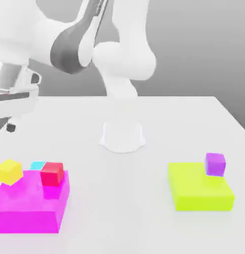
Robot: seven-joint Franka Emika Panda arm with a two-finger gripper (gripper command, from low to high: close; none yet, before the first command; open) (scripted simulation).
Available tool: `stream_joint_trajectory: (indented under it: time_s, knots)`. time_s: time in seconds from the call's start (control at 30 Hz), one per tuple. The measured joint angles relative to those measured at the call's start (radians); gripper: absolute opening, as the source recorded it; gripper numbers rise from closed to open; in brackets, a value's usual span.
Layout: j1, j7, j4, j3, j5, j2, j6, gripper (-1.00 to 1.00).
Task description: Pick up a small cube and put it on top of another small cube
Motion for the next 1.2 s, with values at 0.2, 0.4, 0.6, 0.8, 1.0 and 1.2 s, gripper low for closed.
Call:
stream_joint_trajectory:
  time_s: [0.2, 0.4, 0.6, 0.8, 1.0, 1.2]
  knots:
    - [-0.078, 0.234, -0.076, -0.028, 0.056, 0.09, 0.073, 0.0]
    - [-0.137, 0.418, -0.164, -0.055, 0.19, 0.16, 0.143, 0.0]
    - [-0.191, 0.456, -0.236, -0.009, 0.304, 0.17, 0.175, 0.0]
    - [-0.177, 0.32, -0.23, 0.036, 0.521, 0.211, 0.2, 0.0]
    - [-0.186, 0.221, -0.21, 0.071, 0.653, 0.266, 0.224, 0.0]
    - [-0.194, 0.187, -0.198, 0.088, 0.694, 0.327, 0.261, 0.0]
